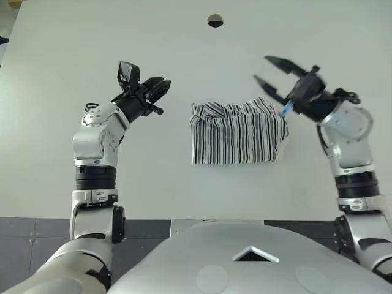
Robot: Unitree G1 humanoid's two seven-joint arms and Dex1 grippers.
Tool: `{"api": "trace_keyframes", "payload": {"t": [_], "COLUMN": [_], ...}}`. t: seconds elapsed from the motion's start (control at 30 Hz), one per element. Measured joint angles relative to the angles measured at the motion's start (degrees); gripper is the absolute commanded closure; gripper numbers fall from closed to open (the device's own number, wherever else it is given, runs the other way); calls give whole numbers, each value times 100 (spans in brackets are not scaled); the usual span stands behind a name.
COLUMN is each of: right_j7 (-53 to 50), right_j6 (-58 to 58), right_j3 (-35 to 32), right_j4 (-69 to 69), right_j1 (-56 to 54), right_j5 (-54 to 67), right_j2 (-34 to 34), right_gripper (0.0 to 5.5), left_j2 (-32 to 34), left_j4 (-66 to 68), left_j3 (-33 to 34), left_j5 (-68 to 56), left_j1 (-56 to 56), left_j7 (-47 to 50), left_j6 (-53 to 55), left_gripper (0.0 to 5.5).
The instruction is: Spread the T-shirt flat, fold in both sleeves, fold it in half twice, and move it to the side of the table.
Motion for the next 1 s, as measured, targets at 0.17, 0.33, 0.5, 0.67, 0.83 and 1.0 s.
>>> {"api": "trace_keyframes", "payload": {"t": [0.17, 0.33, 0.5, 0.67, 0.83, 1.0], "right_j7": [-1027, -2067, -2923, -3929, -4358, -4855], "right_j6": [-1231, -1134, -1133, -898, -368, 487], "right_j3": [589, 846, 1057, 1209, 1338, 1707], "right_j4": [1609, 3076, 3768, 4928, 6116, 6654], "right_j1": [-139, -559, -1177, -1712, -1888, -2045], "right_j5": [-1581, -2579, -3239, -4001, -4244, -4598], "right_j2": [437, 465, -185, -1895, -2770, -2875], "right_gripper": [371, 371, 371, 371, 371, 371], "left_j2": [-258, -396, -490, -581, -639, -673], "left_j4": [-190, -330, -352, -375, -323, 156], "left_j3": [258, 349, 394, 431, 602, 848], "left_j5": [-208, -266, -273, -273, -298, -331], "left_j1": [180, 329, 348, 404, 449, 429], "left_j7": [34, 35, 54, 123, 142, 139], "left_j6": [-211, -281, -314, -403, -589, -990], "left_gripper": [423, 423, 423, 423, 423, 423]}}
